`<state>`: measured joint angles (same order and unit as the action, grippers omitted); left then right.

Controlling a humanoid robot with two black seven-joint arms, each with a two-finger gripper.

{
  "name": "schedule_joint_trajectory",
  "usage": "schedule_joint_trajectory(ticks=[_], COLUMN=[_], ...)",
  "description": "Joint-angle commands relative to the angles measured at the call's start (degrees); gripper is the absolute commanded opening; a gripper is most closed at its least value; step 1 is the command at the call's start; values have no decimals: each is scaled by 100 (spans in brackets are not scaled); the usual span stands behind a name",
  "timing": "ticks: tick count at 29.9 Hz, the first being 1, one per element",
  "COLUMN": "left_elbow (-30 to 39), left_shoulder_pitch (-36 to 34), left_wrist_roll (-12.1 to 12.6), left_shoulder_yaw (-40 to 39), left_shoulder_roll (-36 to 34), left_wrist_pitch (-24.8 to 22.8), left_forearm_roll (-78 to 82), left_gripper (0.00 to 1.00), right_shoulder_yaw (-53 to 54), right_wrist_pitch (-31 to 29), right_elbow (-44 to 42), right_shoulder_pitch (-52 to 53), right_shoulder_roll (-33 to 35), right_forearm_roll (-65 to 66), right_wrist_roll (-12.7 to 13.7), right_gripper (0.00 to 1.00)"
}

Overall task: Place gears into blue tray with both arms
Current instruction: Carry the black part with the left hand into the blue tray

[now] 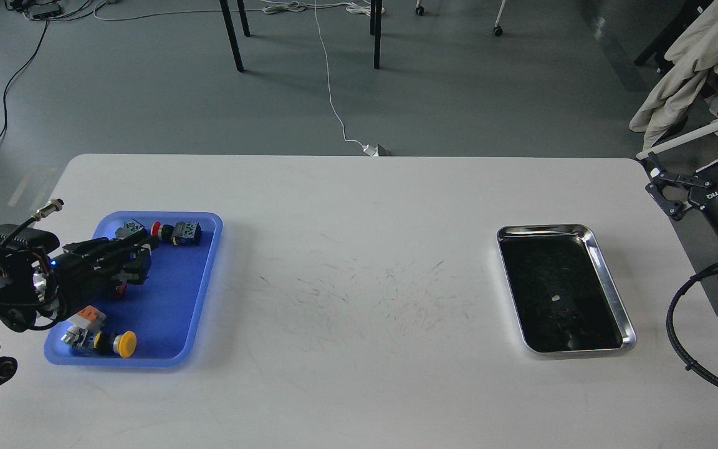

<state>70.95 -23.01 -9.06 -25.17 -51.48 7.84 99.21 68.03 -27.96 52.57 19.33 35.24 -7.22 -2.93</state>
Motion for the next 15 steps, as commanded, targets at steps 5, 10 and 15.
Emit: schedule_joint_trajectory(ticks=[5,10,15], left_elbow=[-713,-1039,-1109], left_shoulder_pitch=[121,121,121], left_wrist_roll=[1,-87,-87], left_shoulder_yaw=[4,4,4], left_shoulder_roll=[516,665,701], left_wrist_pitch=[24,42,42], left_forearm_roll=[19,2,-16], left_gripper=[12,12,16], right_shoulder_yaw=[8,8,8], right_wrist_pitch=[18,18,10], right_elbow=[-10,-45,-45], right_shoulder_pitch=[-17,-26,-17], right_shoulder_roll=[18,36,36], right_forearm_roll=[1,1,-8], right_wrist_roll=[-6,-6,-23], right_gripper=[98,98,98])
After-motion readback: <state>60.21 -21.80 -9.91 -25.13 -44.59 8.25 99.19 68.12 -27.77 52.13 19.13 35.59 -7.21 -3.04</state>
